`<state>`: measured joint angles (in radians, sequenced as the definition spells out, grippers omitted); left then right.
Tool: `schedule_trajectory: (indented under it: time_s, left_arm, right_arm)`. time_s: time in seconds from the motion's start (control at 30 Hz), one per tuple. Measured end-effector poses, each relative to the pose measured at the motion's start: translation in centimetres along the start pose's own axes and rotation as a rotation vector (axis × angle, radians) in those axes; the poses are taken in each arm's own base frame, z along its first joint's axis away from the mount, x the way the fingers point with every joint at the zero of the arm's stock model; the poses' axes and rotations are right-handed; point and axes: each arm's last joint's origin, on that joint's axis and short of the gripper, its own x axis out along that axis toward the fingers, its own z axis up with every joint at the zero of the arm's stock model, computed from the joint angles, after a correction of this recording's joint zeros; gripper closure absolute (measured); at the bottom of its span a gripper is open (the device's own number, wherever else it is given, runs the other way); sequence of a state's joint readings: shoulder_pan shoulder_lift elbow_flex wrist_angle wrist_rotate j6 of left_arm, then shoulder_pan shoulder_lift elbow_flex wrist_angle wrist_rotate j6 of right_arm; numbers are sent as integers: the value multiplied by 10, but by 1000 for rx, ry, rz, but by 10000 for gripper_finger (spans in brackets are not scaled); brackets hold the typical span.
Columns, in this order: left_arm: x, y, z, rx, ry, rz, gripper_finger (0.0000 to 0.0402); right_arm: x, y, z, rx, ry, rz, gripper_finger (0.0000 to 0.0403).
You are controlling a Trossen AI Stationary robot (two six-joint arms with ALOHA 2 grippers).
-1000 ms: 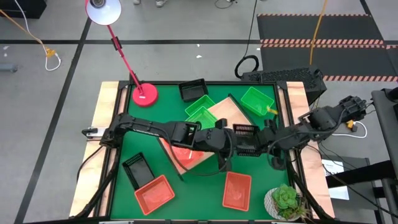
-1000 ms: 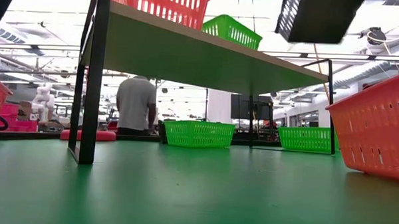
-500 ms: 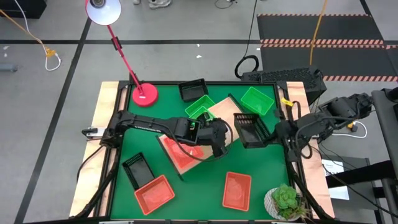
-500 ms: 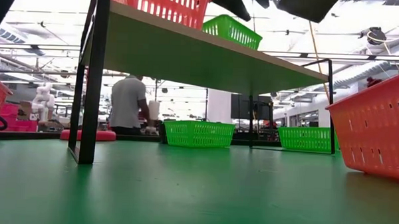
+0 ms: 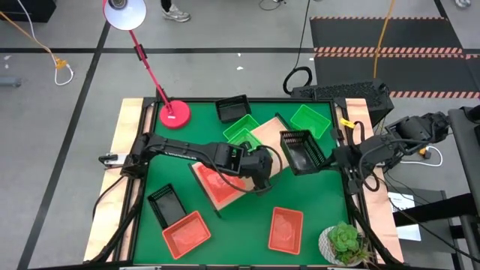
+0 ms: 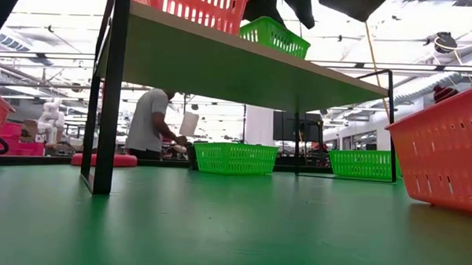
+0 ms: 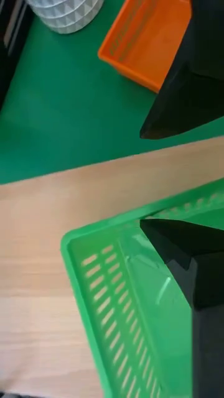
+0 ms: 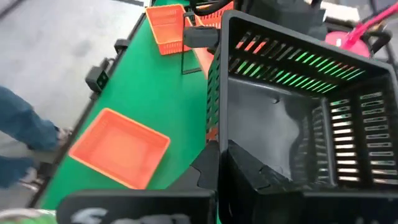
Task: Stack baskets on shelf by color
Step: Put the bottom right black bin on the shelf
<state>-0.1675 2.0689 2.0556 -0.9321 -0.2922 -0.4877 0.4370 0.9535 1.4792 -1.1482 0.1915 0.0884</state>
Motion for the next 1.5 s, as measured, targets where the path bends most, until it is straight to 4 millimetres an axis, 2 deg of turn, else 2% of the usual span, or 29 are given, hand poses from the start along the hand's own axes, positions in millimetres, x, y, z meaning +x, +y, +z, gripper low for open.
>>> schedule_trajectory:
  time_s: [0.53,0.63,0.9,1.2,1.37,1.5]
  left_arm:
    - [-3,-9,-4,53,8,-45,179]
    - [-4,-13,-6,62,8,-52,179]
    - [-11,-23,-11,105,-6,-62,179]
    - [-72,-17,2,39,-199,-18,179]
    - [-106,-5,8,-15,-294,26,179]
    - [-124,5,8,-62,-325,52,179]
  right_arm:
    - [3,-12,-1,-297,29,-105,396]
    - [9,-16,-4,-359,64,-118,396]
    - [35,-25,-18,-459,129,-16,396]
    - [51,-51,-27,-528,174,5,396]
    - [67,-69,-33,-536,157,36,396]
    - [79,-79,-40,-505,157,48,396]
